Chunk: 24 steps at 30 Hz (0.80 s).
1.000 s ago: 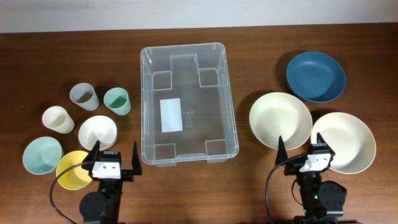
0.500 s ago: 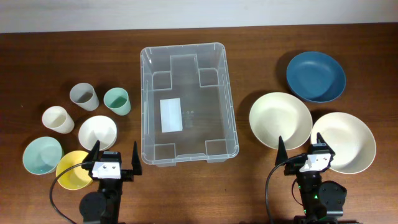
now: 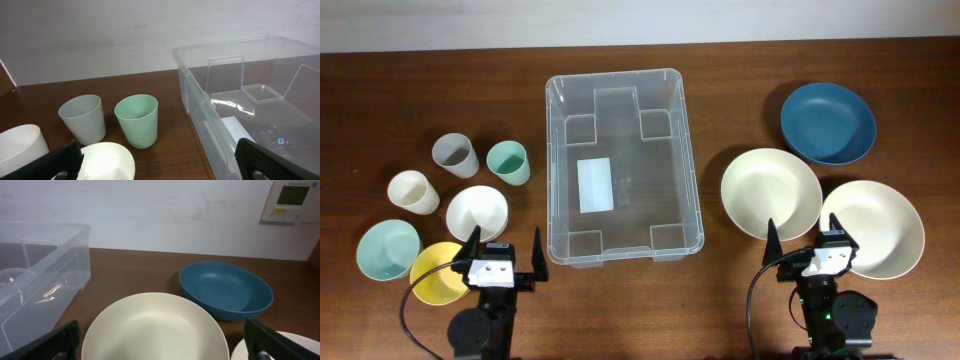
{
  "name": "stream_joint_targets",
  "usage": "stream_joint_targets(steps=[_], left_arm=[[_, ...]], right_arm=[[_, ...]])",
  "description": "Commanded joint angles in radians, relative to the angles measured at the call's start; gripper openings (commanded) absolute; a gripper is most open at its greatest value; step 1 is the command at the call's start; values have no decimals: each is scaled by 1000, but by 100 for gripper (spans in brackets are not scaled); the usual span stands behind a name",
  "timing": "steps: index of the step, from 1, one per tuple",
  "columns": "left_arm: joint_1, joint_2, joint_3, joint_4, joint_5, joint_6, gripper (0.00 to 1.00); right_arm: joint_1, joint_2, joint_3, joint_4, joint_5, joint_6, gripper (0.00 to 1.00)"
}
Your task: Pack container
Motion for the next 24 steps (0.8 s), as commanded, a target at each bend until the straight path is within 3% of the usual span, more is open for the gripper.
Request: stream_joint_targets(steps=[1,24], left_arm=[[-1,-8,-7,1,11,16,99],[0,-8,-7,-3,-19,16,99]], right_arm=[[5,-1,-5,-6,13,1,99],[5,-1,-5,-6,8,35,99]])
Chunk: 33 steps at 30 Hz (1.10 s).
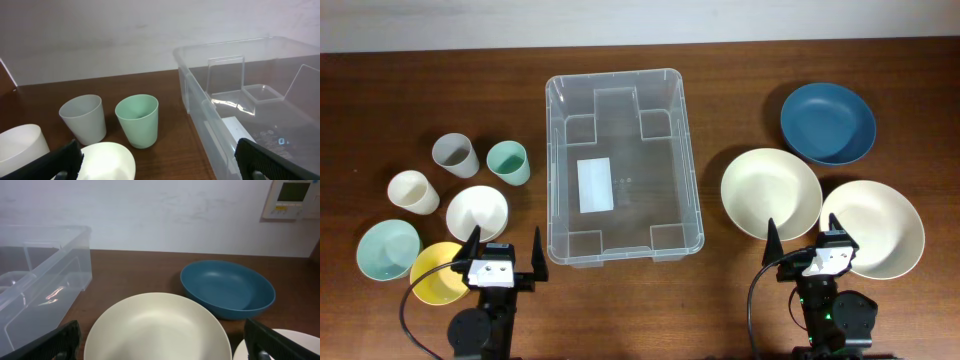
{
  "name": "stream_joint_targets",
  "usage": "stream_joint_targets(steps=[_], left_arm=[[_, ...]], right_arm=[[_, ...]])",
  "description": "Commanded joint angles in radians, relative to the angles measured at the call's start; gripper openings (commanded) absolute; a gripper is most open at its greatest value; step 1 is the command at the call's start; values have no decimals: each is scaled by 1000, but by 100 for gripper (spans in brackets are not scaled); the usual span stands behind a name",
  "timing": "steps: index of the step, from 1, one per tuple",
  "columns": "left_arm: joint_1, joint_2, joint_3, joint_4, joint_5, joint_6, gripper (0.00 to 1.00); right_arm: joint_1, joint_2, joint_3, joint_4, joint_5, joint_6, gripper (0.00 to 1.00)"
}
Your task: Pack container
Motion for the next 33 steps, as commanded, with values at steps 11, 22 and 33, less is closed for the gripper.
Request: stream_joint_targets(steps=[11,22,33], left_arm=[[0,-4,18,-38,-14,-129,100],[0,198,363,-261,-24,-129,99],[2,627,785,-669,-90,-192,99]], right_arm=[[5,149,142,-142,10,30,99],[3,695,690,-407,9,29,99],[-93,1344,1337,-948,-51,-121,99]])
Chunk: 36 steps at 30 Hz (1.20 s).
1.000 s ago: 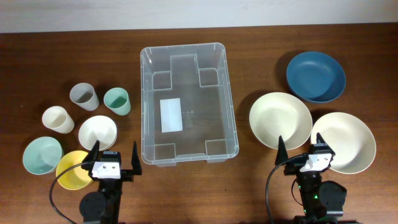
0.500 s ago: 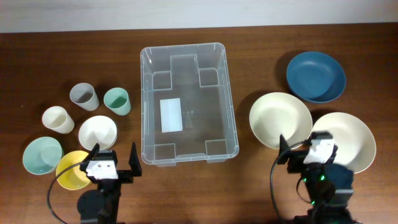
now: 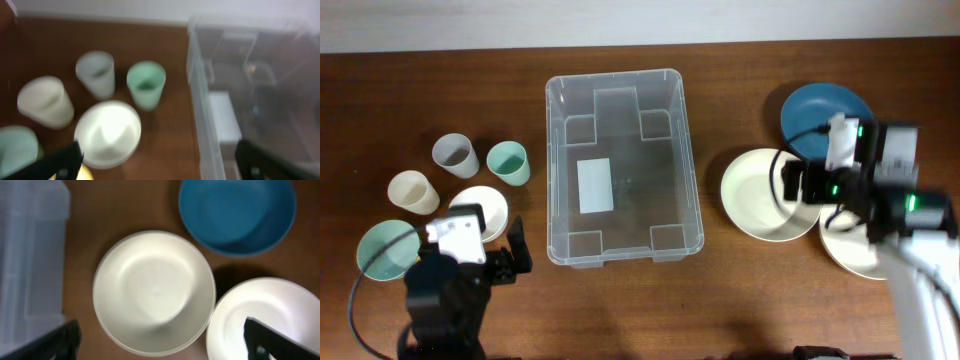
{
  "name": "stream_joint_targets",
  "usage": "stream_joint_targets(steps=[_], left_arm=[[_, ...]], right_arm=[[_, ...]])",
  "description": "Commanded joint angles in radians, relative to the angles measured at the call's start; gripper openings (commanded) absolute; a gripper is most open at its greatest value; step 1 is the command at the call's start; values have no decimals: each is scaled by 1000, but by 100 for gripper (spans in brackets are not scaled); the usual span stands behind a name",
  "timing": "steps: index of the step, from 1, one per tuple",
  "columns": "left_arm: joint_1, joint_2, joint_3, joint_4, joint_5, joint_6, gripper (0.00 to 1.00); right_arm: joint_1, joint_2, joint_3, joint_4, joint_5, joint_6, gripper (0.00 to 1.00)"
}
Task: Pack container
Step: 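Reach the right gripper to the cream bowl rim and grasp it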
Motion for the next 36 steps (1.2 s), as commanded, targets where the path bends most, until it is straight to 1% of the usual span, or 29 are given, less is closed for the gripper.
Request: stream_joint_targets(steps=[1,5,9,13,16,20,25,36], left_arm=[[1,140,131,-105,-24,-40,99],[1,282,260,-248,-14,-39,99],[1,353,328,-293,-12,-39,99],[1,369,333,-289,-14,-39,99],[1,370,333,-290,-14,-39,99],[1,370,333,-289,-14,-39,99],[1,370,333,-287,-14,-39,99],[1,370,333,-286,-14,-39,99]], right_arm=[[-66,143,147,-76,-71,-125,99],[-171,243,190,-87,-237,-274,99],[-265,336,190,-87,-366,-371,99],[-307,447,190,-60,-369,-381,99],[-311,542,190,-28,-346,-381,99],[-310,617,190,2,-346,-381,99],[-310,672,190,38,-317,-380,99],[-308,734,190,85,-267,-380,100]])
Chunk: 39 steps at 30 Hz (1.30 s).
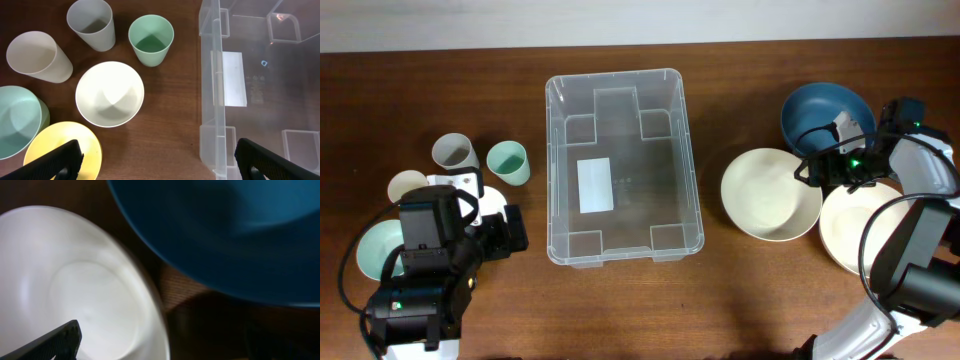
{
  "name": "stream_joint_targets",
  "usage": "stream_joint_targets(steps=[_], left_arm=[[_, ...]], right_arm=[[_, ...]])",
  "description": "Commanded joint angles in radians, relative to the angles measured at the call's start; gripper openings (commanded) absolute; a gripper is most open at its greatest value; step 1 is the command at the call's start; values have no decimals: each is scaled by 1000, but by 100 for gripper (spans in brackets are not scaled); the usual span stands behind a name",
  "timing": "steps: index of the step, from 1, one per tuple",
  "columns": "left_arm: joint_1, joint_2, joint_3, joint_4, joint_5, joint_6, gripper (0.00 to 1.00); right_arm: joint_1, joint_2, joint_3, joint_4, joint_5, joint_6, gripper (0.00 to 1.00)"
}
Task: Pack container
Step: 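Reach the right gripper to the cream bowl rim and grasp it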
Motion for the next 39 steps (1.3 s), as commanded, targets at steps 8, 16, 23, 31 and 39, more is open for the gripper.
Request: stream_joint_targets(steps=[8,16,23,31,39], left_arm=[[1,1,21,1,-3,-10,99],[1,1,21,2,-3,-10,100],[1,1,21,2,-3,-10,100],[1,1,21,2,-3,-10,99],[1,1,21,2,-3,-10,99]], right_arm=[[37,65,21,32,39,-13,97],[93,71,20,57,122,-8,95],[96,71,13,66,129,-9,92],[96,124,7,56,128,-4,85],[96,135,7,56,126,-1,60]])
